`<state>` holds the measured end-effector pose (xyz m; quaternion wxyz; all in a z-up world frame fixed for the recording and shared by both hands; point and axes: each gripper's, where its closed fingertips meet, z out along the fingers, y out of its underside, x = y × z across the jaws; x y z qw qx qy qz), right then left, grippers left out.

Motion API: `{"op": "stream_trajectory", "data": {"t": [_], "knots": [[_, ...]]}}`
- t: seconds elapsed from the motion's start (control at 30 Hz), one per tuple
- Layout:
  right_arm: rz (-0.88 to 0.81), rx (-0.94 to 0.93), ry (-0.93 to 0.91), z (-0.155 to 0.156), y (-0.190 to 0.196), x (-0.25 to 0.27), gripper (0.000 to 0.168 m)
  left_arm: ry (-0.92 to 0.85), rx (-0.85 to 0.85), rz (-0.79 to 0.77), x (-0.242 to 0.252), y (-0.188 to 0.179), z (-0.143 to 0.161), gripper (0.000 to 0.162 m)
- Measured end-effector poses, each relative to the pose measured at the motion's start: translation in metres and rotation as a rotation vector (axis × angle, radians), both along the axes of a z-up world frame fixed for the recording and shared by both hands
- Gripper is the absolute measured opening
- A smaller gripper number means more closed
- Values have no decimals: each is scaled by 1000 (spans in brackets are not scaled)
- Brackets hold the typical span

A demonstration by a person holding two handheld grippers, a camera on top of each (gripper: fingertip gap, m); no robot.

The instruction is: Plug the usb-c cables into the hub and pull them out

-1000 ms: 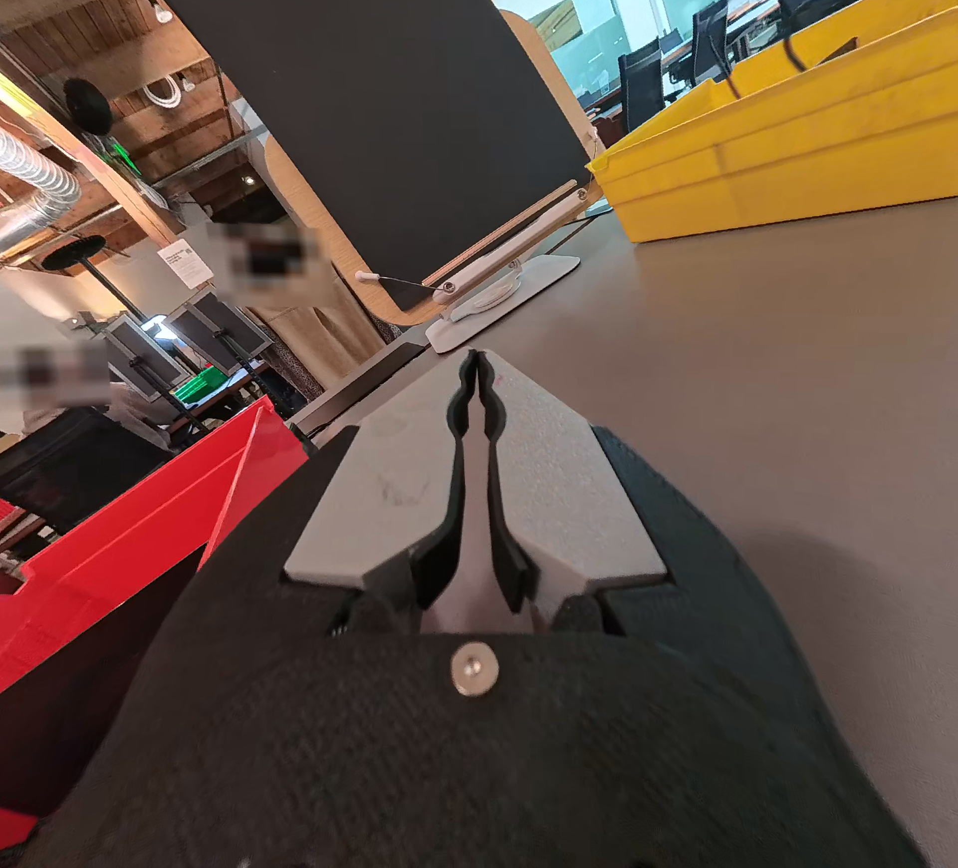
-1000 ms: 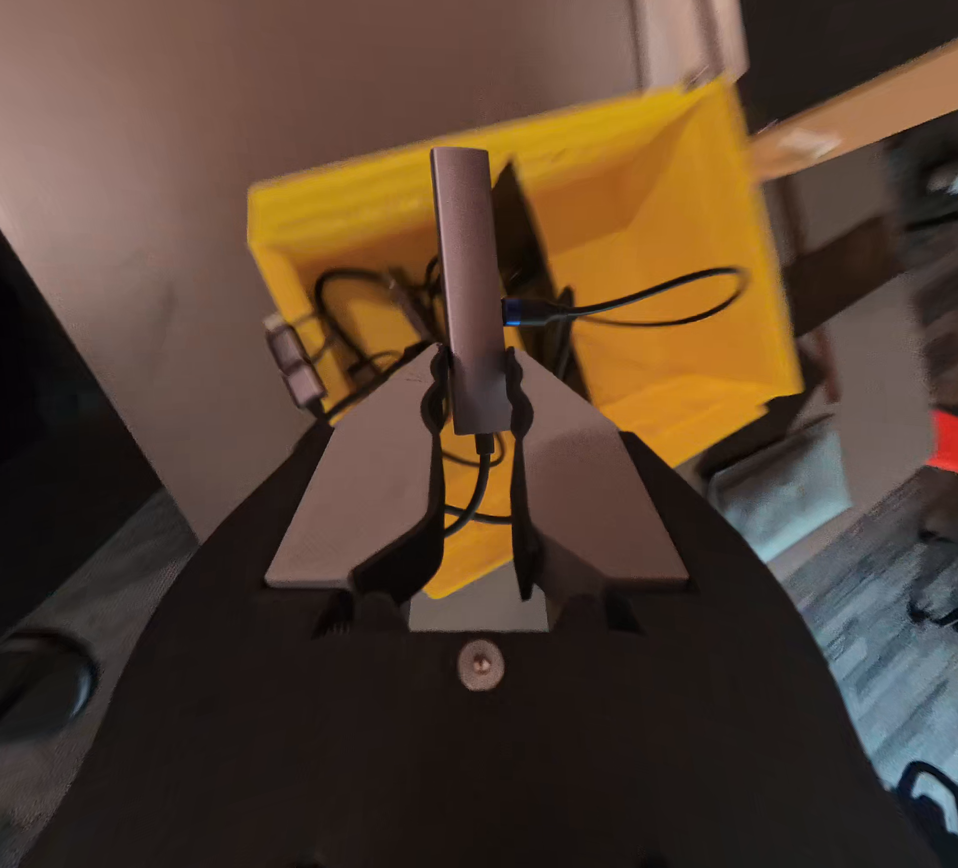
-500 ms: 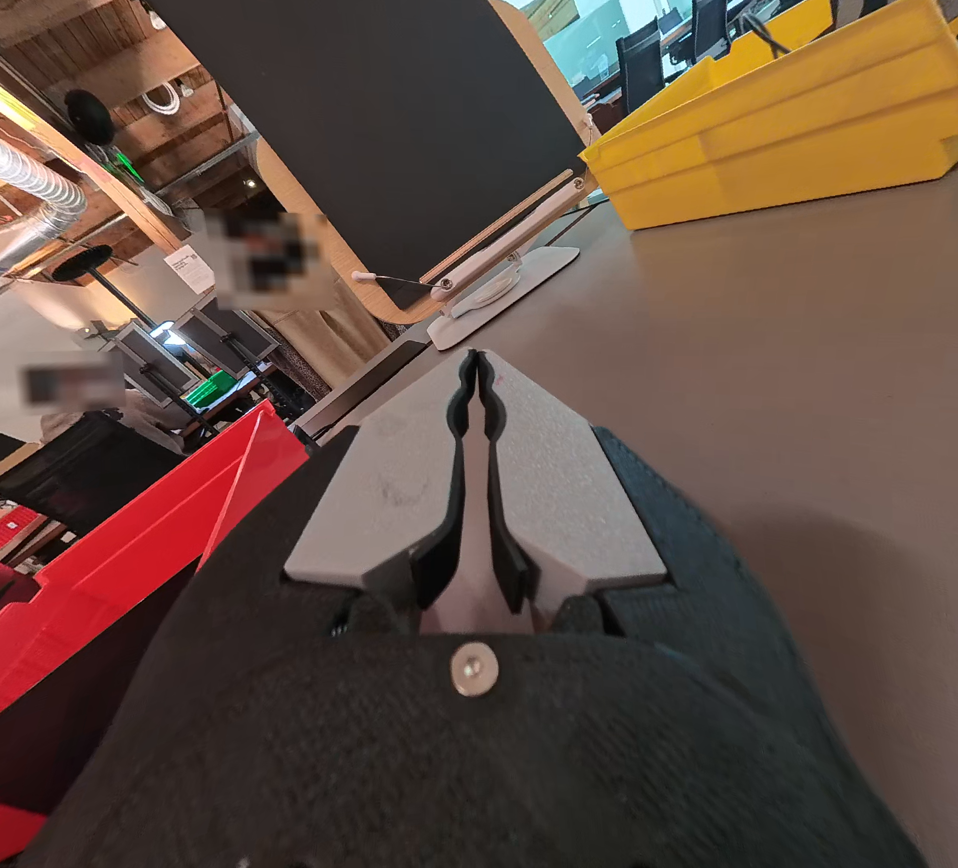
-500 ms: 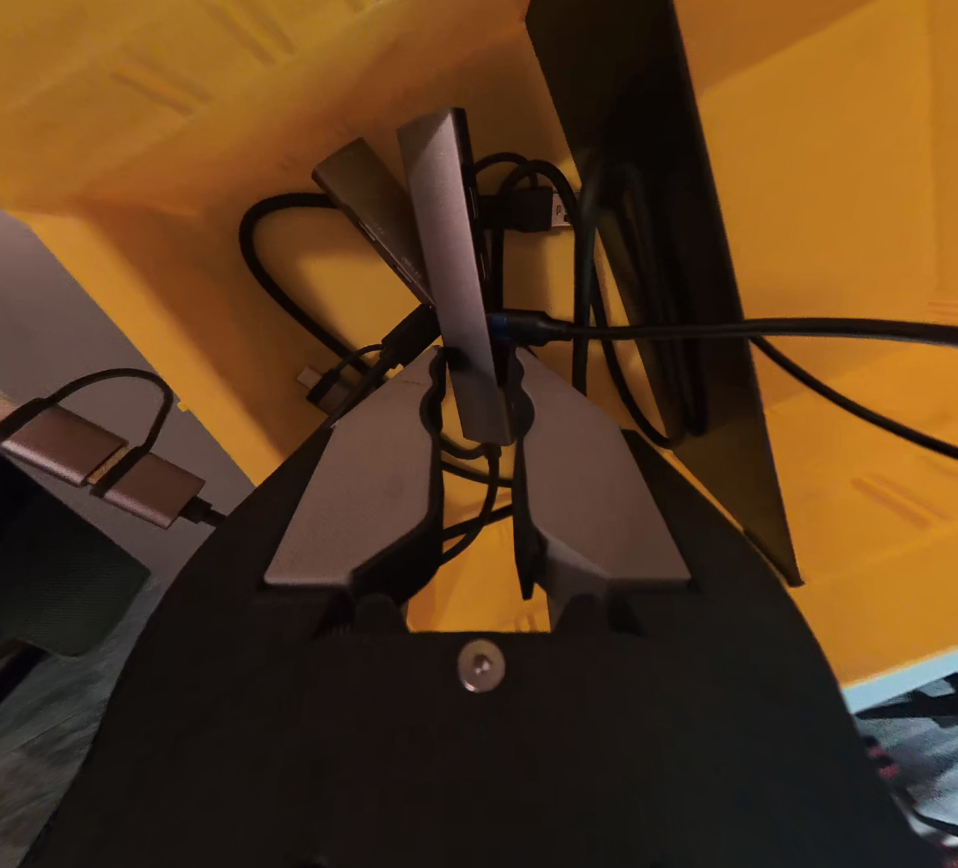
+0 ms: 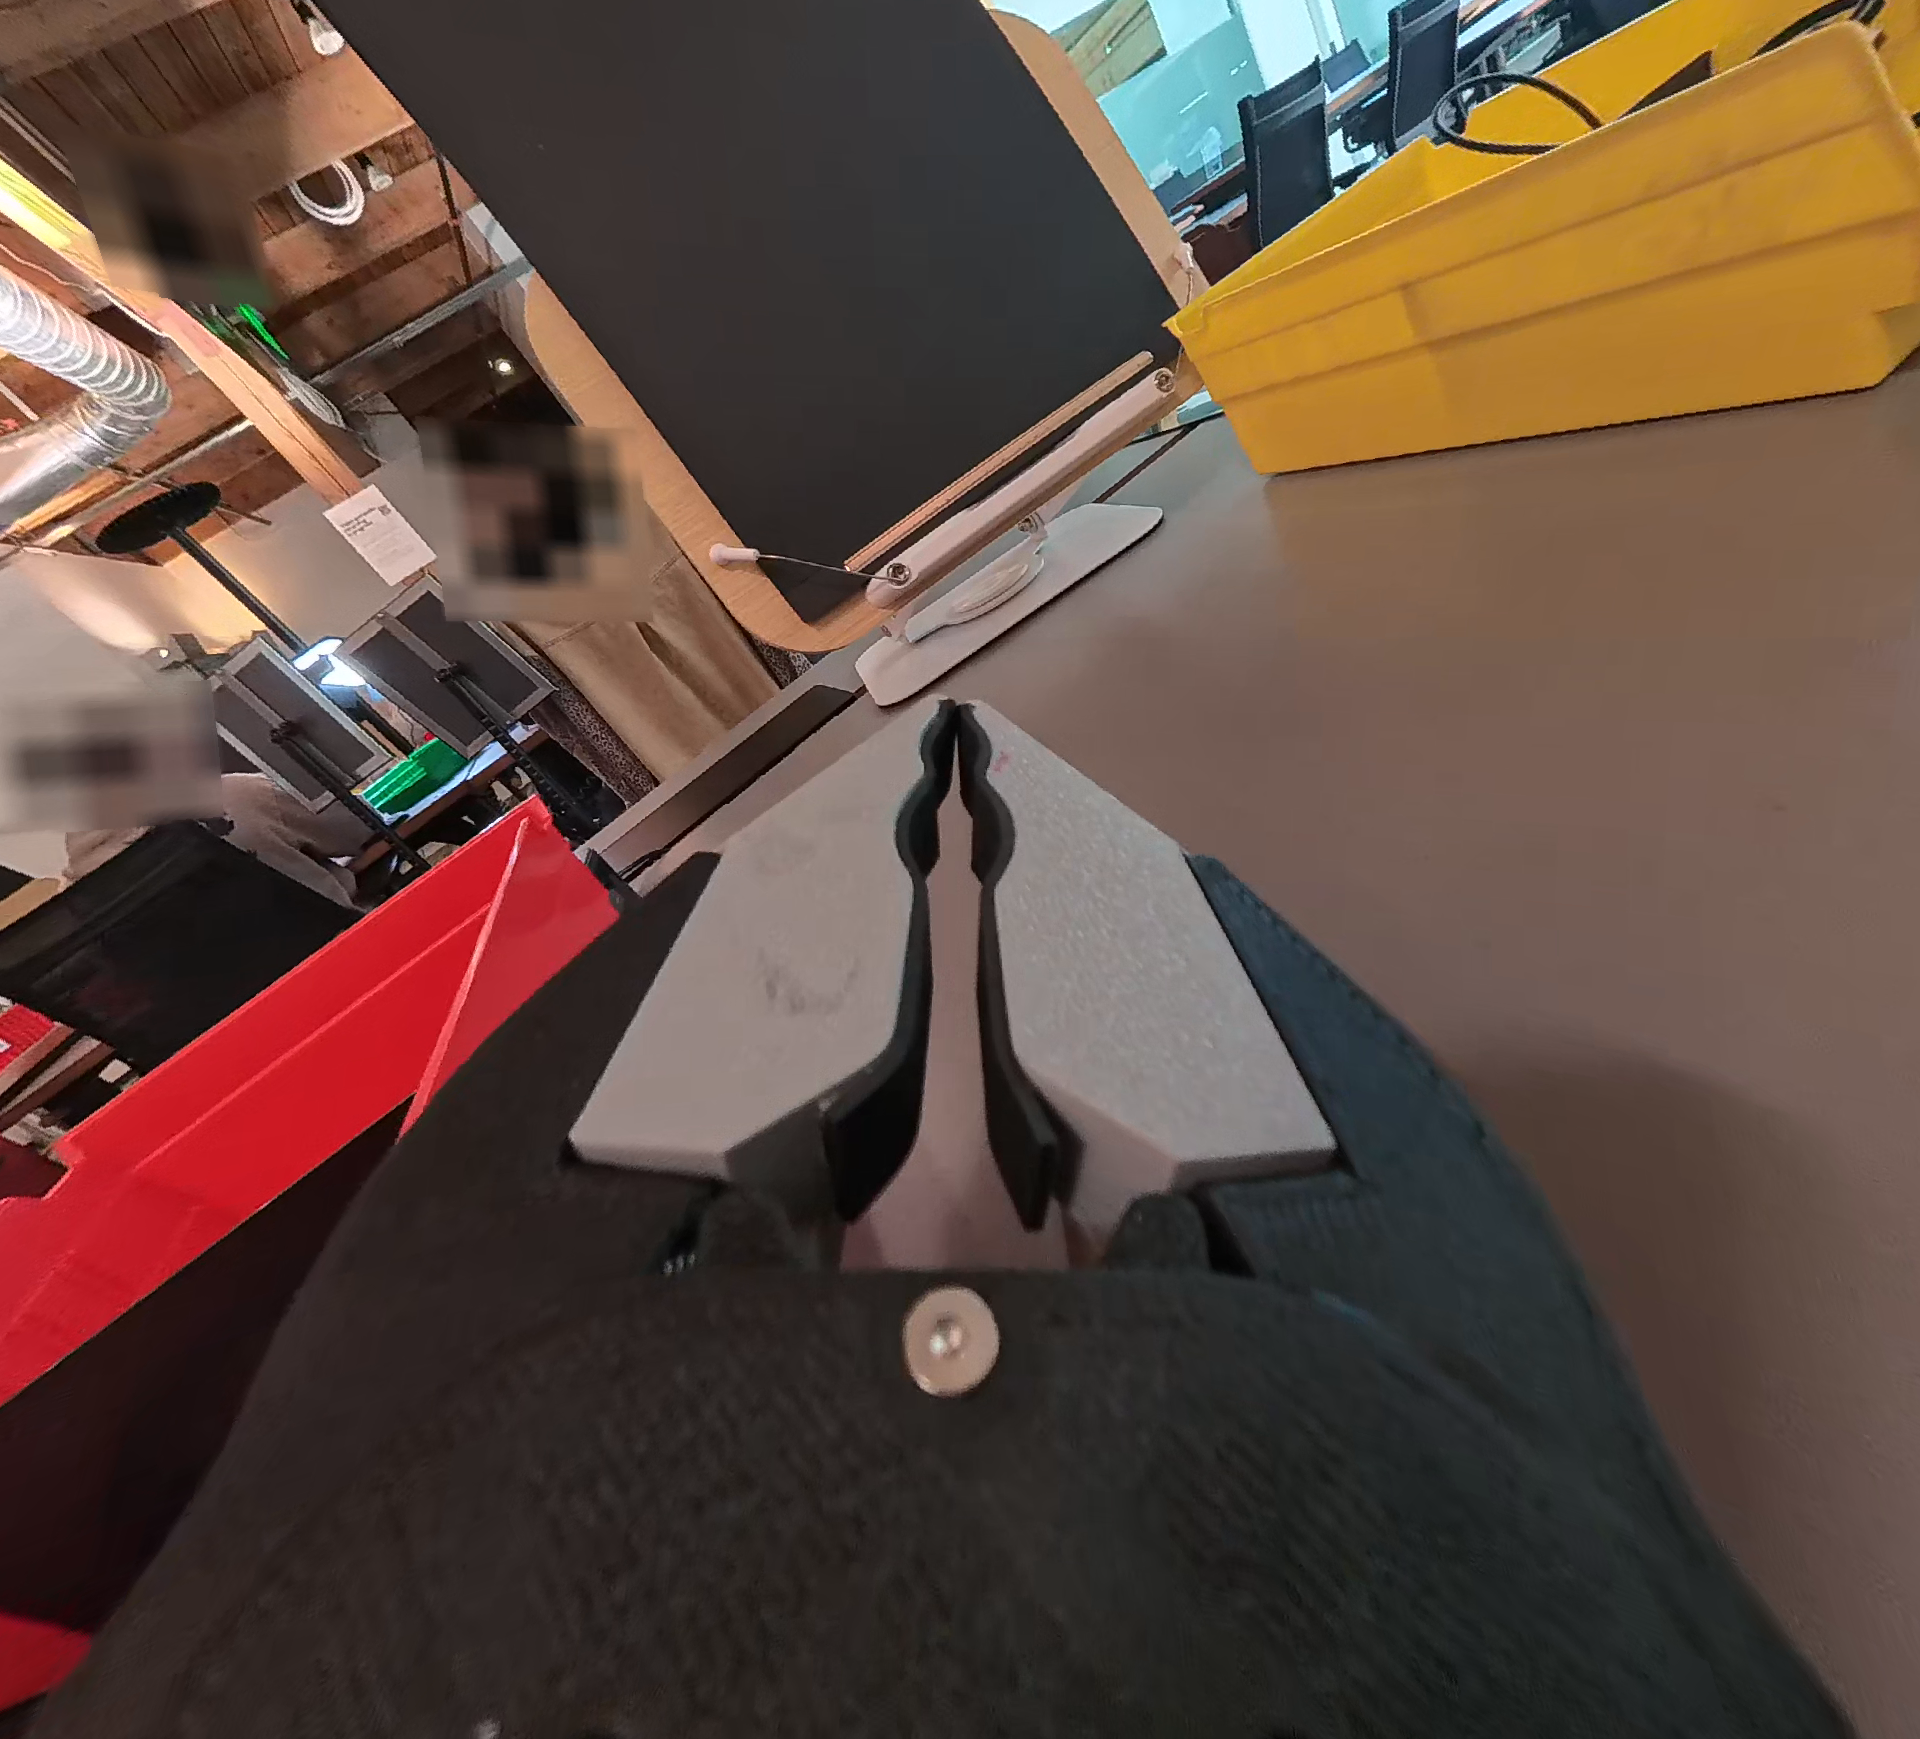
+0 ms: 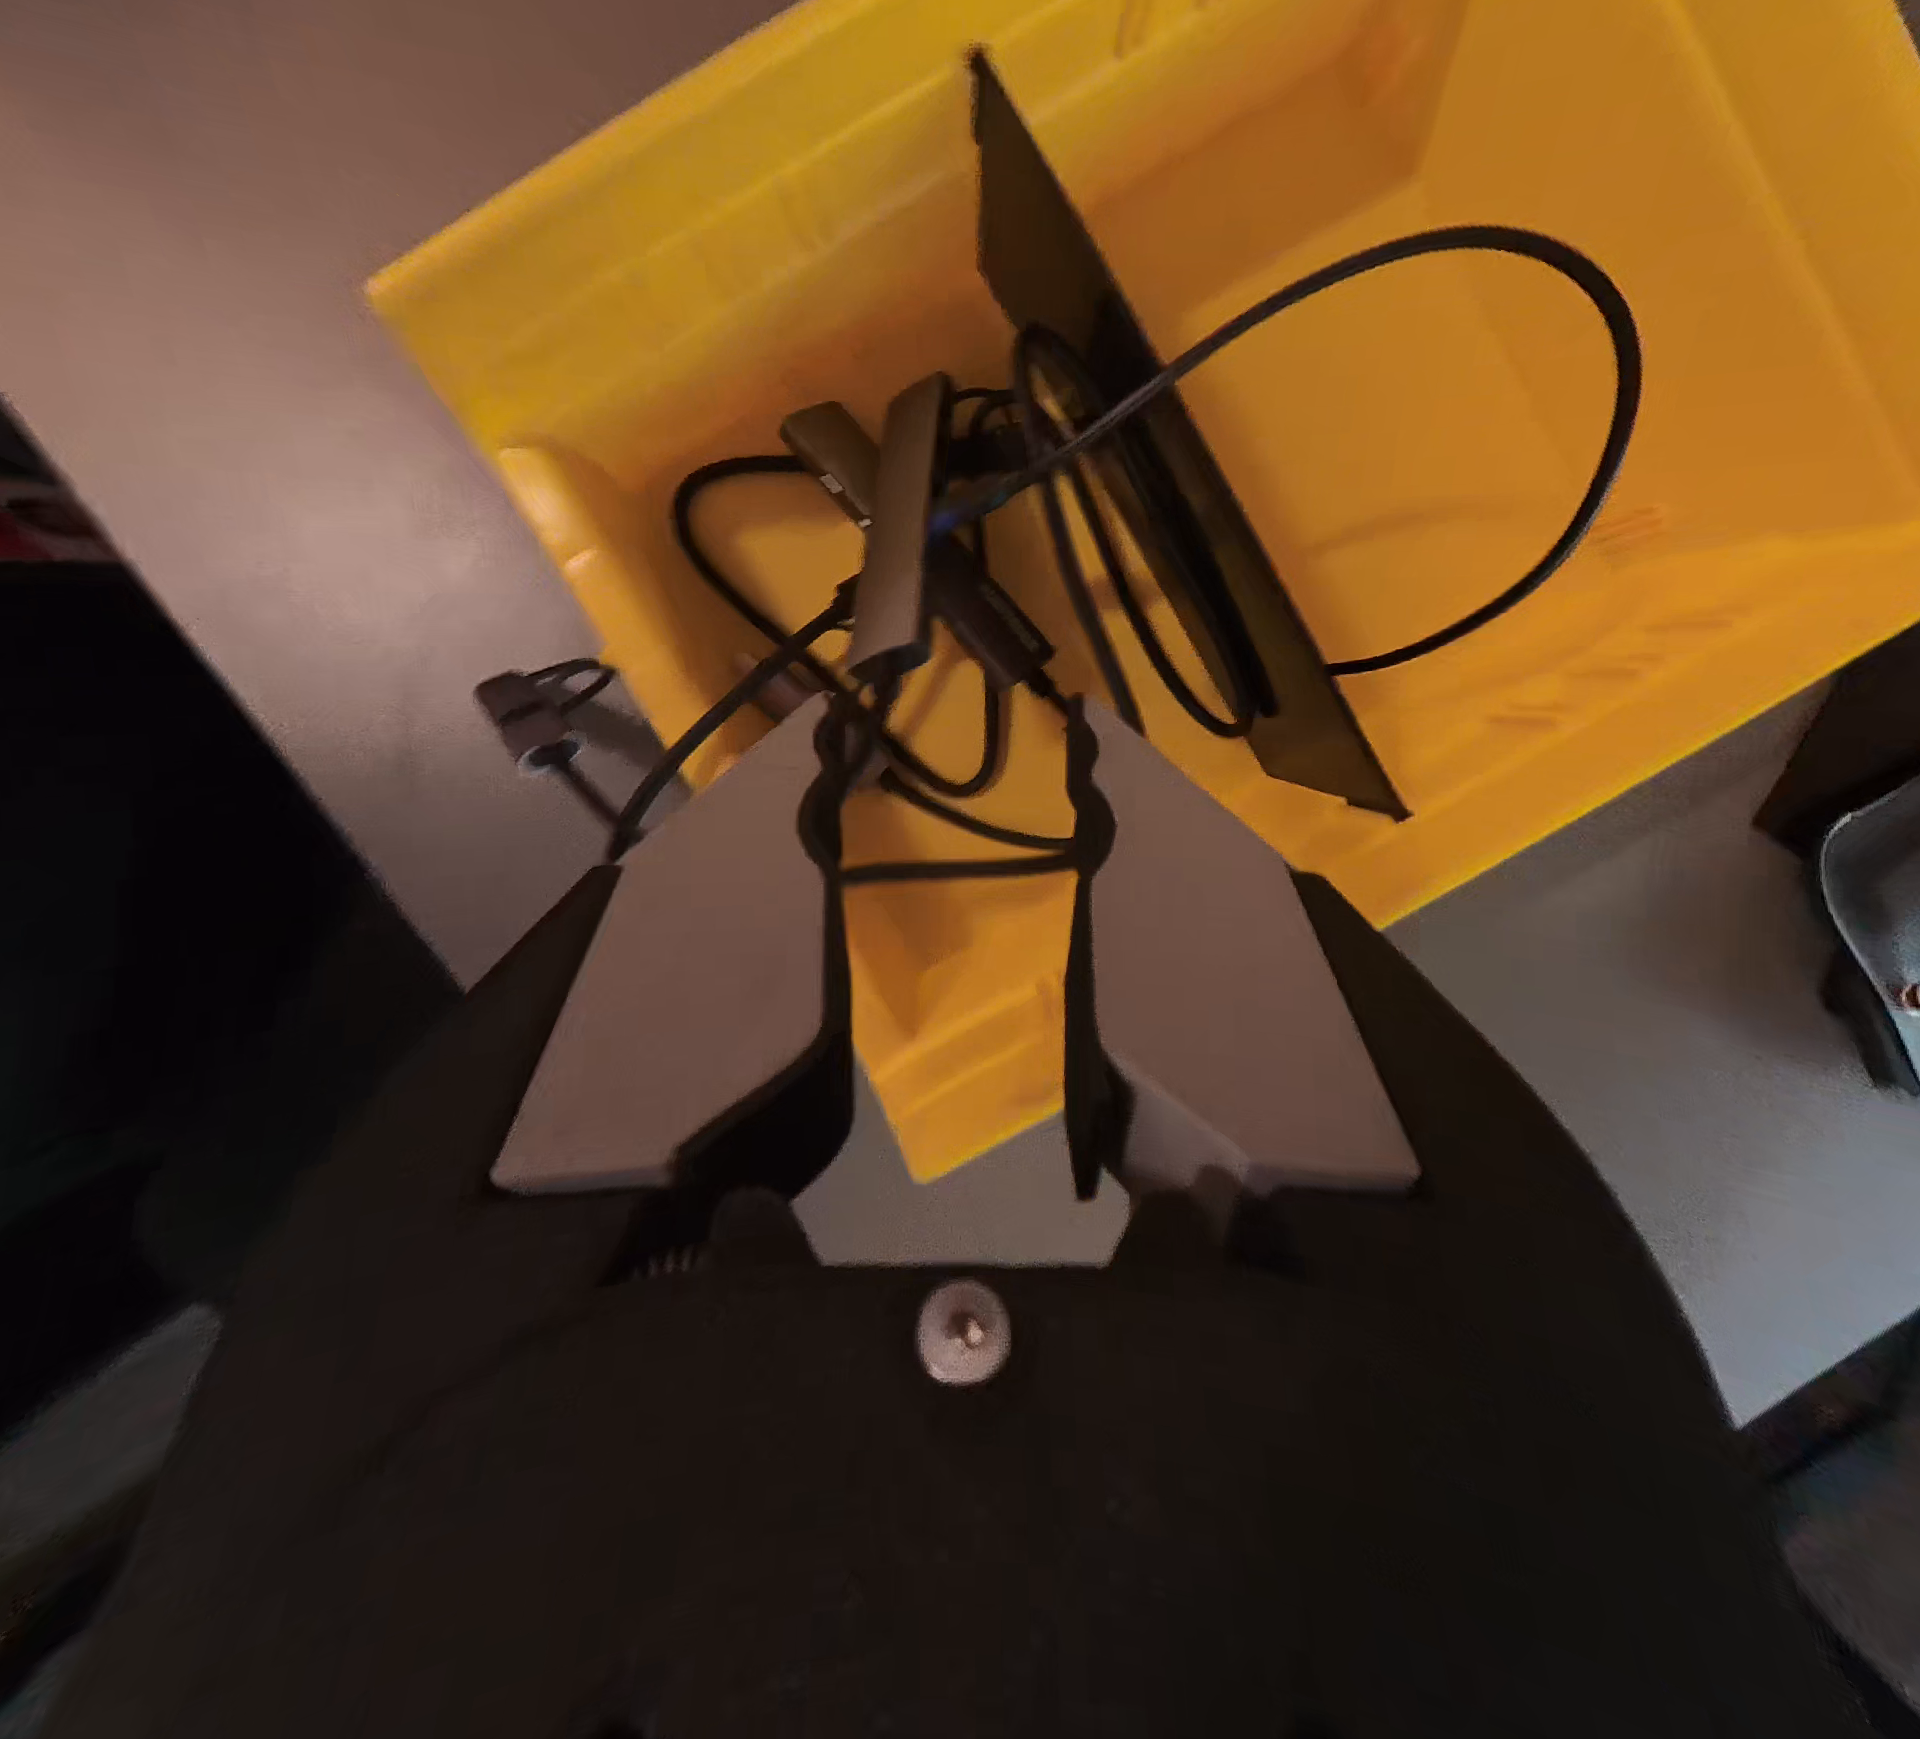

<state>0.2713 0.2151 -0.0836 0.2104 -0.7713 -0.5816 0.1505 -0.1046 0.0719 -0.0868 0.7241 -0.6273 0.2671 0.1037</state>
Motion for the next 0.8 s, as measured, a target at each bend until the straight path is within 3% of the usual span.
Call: {"op": "stream_trajectory", "data": {"t": [0.07,0.13,0.2,0.27,0.43,0.57,0.8], "knots": [[95,14,-9,6,-27,7,55,1,-6,-2,0,1,-1,0],[221,41,-76,4,-64,12,58,10,-7,-2,1,1,-1,0],[385,100,-114,1,-103,3,50,22,-6,-3,2,1,-2,0],[469,209,-147,-7,-117,-11,40,31,-8,-2,3,1,-3,0],[534,424,-329,-47,-103,-21,43,14,-6,7,1,1,-2,0],[556,535,-447,-64,-86,-11,17,19,-9,10,1,1,-2,0],[486,462,-272,-41,-84,-20,5,16,-12,9,1,1,-2,0]]}}
